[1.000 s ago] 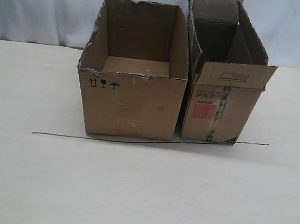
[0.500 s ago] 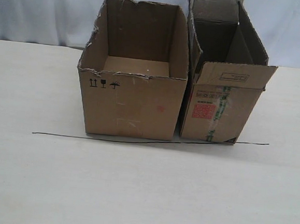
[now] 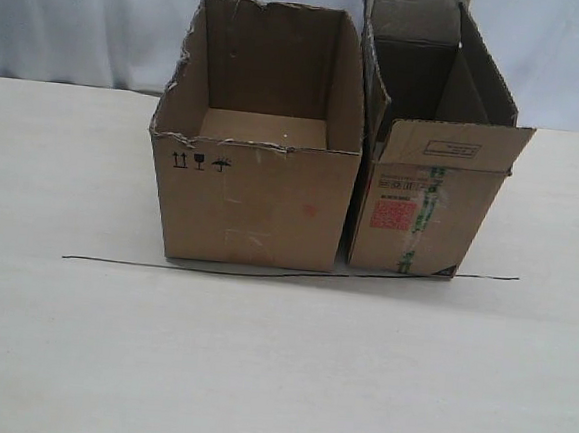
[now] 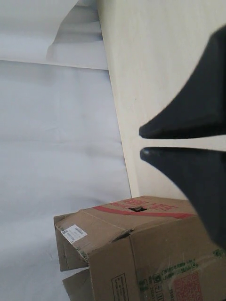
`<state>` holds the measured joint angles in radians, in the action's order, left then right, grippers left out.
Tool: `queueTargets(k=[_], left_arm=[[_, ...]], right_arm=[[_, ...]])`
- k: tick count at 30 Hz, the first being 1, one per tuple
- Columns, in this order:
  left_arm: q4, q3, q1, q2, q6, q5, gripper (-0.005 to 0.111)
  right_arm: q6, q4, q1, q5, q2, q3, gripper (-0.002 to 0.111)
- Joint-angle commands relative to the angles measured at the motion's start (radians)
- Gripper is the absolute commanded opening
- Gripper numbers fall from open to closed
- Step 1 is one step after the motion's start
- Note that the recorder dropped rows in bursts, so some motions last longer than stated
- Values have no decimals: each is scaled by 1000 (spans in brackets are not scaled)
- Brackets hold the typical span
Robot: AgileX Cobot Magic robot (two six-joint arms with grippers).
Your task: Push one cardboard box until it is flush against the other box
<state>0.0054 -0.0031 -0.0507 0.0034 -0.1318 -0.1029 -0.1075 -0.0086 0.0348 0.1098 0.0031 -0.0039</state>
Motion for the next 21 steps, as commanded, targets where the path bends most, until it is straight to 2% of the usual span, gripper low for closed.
queueTargets(k=[1,21], left_arm=[[10,3,-7,-3,4,9,0],[1,3,-7,-3,1,9,0]], right_arm=[[7,1,-1,1,-3,4,5],[7,1,-1,1,-3,4,5]])
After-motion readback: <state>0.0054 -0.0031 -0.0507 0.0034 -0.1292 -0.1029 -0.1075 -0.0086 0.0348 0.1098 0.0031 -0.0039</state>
